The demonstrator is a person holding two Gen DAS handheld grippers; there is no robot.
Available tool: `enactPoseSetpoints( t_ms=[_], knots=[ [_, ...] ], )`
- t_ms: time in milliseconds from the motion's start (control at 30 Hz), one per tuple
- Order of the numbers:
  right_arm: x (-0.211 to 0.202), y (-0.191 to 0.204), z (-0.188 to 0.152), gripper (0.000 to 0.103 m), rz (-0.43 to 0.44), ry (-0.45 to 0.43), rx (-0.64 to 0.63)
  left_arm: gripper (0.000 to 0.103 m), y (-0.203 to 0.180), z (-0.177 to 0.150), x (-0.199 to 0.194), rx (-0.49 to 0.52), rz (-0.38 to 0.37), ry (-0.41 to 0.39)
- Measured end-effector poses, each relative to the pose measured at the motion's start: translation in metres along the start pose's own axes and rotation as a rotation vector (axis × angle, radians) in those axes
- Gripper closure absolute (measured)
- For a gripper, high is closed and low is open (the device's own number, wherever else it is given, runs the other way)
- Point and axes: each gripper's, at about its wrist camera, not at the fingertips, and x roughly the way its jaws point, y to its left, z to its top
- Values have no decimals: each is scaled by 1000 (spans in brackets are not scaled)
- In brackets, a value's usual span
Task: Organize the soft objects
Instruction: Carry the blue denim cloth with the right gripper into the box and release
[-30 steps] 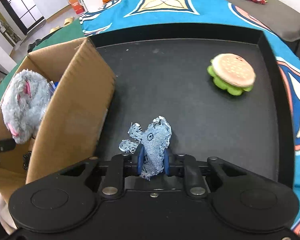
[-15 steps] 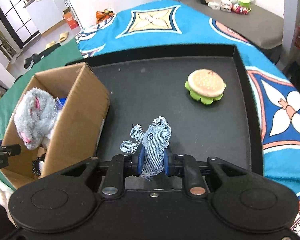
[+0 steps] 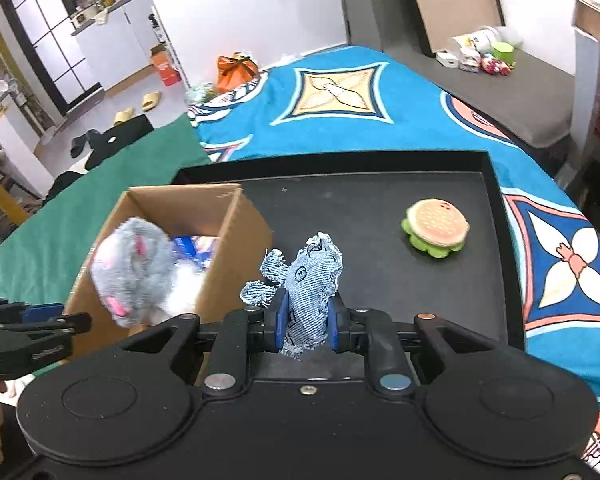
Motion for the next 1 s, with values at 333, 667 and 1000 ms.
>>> enactPoseSetpoints(
  t_ms=[333,667,1000],
  knots=[
    [-4,34,3,83,59,1,-42,74,13,-2,4,-39,-50,4],
    [-8,64,6,82,88,3,-81,76,18,-2,16,-47,-86,46],
    [-11,80,8,81,124,19,-100,91,19,-3,18,-46,-103,48]
  ],
)
